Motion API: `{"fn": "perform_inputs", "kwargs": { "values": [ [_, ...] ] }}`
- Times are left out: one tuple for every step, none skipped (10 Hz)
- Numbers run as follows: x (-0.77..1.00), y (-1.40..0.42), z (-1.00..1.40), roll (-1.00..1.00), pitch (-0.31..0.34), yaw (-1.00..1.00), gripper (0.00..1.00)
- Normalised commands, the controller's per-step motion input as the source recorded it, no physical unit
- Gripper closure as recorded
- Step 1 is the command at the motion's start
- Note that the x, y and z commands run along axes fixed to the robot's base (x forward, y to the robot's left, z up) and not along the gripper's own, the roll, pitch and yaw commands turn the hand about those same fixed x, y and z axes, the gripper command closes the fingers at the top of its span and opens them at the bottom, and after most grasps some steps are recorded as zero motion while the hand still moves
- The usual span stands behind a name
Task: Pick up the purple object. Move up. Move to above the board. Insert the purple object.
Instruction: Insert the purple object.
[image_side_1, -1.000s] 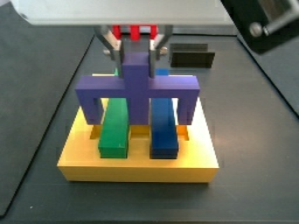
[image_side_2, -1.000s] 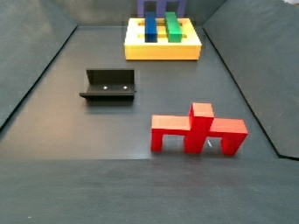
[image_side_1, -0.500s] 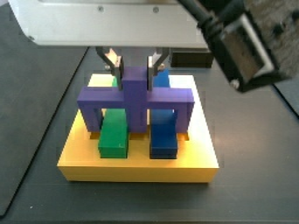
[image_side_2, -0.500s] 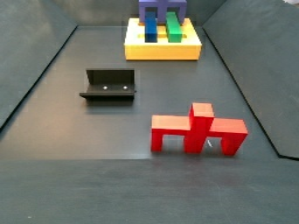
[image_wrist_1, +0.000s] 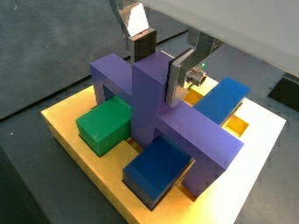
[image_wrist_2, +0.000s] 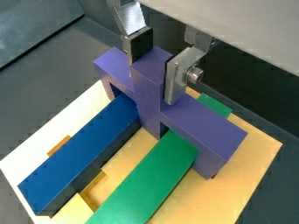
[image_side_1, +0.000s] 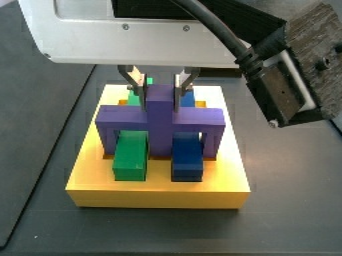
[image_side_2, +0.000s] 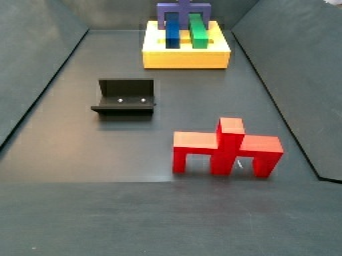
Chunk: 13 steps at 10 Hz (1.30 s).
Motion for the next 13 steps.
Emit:
{"fn": "perform_inputs", "kwargs": {
  "values": [
    [0.0,-0.24,-0.14,0.22,0.07,0.0,1.0],
    [0.0,-0.16,-0.15,0.19,0.06,0.0,1.0],
    [0.0,-0.06,-0.15,0.17,0.064,0.0,1.0],
    [0.07,-0.09,0.05,0.12,0.083,0.0,1.0],
    [0.14,-0.03,0.28,0.07,0.089,0.0,1.0],
    [0.11,0.0,0.07,0.0,0.0,0.0,1.0],
    [0.0,0.0,-0.04,0.0,0.0,0.0,1.0],
    [0.0,0.0,-0.06,0.0,0.0,0.0,1.0],
    [-0.05,0.0,-0.05,-0.04,0.026,0.0,1.0],
    [-0.07,-0.01,0.0,-0.11,0.0,0.0,1.0],
    [-0.01,-0.05,0.0,-0.15,0.0,0.0,1.0],
    [0.0,-0.09,0.0,-0.14,-0.01,0.03,1.0],
    [0.0,-0.09,-0.02,-0.12,-0.011,0.04,1.0]
  ]
}}
